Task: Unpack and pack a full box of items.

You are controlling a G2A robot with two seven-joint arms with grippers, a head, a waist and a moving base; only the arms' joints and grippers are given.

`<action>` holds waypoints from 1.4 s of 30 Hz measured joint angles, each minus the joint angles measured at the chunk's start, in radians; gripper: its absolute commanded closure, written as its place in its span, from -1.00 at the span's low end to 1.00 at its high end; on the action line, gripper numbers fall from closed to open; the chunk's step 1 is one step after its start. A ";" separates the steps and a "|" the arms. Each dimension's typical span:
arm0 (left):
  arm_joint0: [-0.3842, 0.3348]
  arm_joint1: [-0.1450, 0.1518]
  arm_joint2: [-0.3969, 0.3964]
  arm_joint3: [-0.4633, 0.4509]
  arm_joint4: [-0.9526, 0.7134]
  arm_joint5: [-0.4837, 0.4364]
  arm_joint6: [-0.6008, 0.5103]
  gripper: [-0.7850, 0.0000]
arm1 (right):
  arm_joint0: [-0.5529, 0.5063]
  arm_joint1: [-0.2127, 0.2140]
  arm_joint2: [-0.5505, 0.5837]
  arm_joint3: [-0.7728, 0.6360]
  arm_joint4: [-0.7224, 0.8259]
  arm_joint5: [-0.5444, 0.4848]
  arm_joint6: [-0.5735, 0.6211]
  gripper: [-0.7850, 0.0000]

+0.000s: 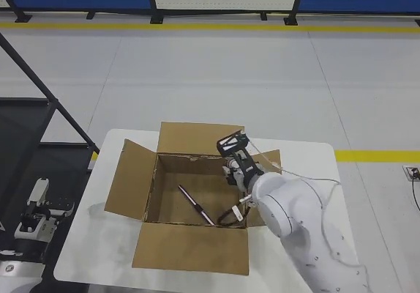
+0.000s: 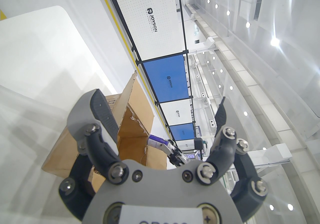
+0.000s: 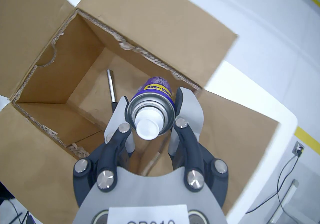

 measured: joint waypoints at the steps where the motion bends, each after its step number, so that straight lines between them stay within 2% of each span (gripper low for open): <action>1: 0.000 0.000 0.000 0.000 0.000 0.000 0.000 -1.00 | -0.039 0.006 0.033 -0.058 -0.029 0.008 0.005 1.00; 6: 0.000 0.000 0.000 0.000 0.000 0.000 0.000 -1.00 | -0.222 0.028 0.192 -0.293 -0.147 0.048 0.030 1.00; 9: 0.000 0.000 0.000 0.000 0.000 0.000 0.000 -1.00 | -0.292 0.034 0.266 -0.350 -0.174 0.060 0.052 1.00; 12: 0.000 0.000 0.000 0.000 0.000 0.000 0.000 -1.00 | -0.336 0.038 0.326 -0.346 -0.187 0.065 0.088 1.00; 16: 0.000 0.000 0.000 0.000 0.000 0.000 0.000 -1.00 | -0.361 0.042 0.387 -0.260 -0.180 0.062 0.104 1.00; 22: 0.000 0.000 0.000 0.000 0.000 0.000 0.000 -1.00 | -0.371 0.045 0.435 -0.101 -0.105 0.039 0.040 1.00; 38: 0.000 0.000 0.000 0.000 0.000 0.000 0.000 -1.00 | -0.251 0.054 0.449 0.257 -0.020 -0.022 -0.031 1.00; 39: 0.000 0.000 0.000 0.000 0.000 0.000 0.000 -1.00 | -0.244 0.055 0.451 0.273 -0.013 -0.025 -0.034 0.94; 40: 0.000 0.000 0.000 0.000 0.000 0.000 0.000 -1.00 | -0.239 0.055 0.453 0.286 -0.006 -0.028 -0.038 0.79; 42: 0.000 0.000 0.000 0.000 0.000 0.000 0.000 -1.00 | -0.229 0.057 0.456 0.309 0.008 -0.034 -0.042 0.22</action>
